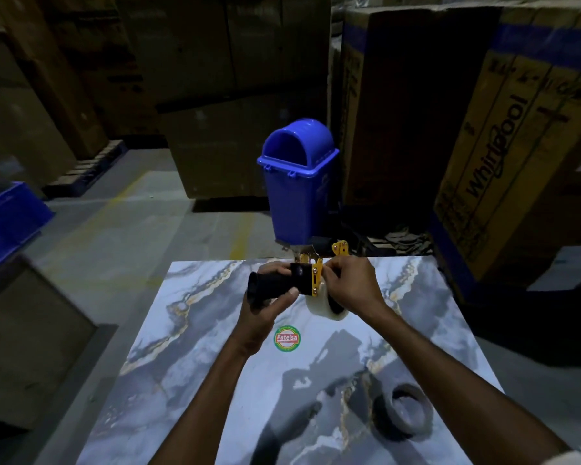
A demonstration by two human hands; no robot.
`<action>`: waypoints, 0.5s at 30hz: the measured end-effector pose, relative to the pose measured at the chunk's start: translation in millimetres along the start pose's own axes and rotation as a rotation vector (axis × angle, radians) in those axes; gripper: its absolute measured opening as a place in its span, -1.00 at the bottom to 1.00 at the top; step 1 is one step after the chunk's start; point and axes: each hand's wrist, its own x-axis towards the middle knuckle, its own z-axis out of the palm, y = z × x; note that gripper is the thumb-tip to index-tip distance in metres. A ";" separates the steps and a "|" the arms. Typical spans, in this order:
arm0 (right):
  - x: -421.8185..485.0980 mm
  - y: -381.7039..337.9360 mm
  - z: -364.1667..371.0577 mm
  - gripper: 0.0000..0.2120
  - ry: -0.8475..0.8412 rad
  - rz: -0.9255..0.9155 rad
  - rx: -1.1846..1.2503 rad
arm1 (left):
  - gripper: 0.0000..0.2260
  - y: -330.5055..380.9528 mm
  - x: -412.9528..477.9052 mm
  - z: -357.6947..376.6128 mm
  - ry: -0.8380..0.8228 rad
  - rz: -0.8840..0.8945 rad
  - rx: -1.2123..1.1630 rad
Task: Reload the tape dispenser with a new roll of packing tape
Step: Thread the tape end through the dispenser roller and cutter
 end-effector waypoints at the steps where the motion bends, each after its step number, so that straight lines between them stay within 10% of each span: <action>1: -0.8 2.4 2.2 -0.79 0.005 -0.004 -0.010 | -0.74 -0.5 -2.7 -3.1 -0.025 -0.017 0.024; 10: -6.8 27.5 24.7 -0.75 0.038 -0.059 -0.112 | -0.13 4.6 -10.6 -41.4 -0.531 -0.417 0.074; 15: -9.7 34.6 42.1 -0.73 0.076 -0.131 -0.208 | -0.82 19.3 9.4 -23.6 -0.473 -0.675 0.257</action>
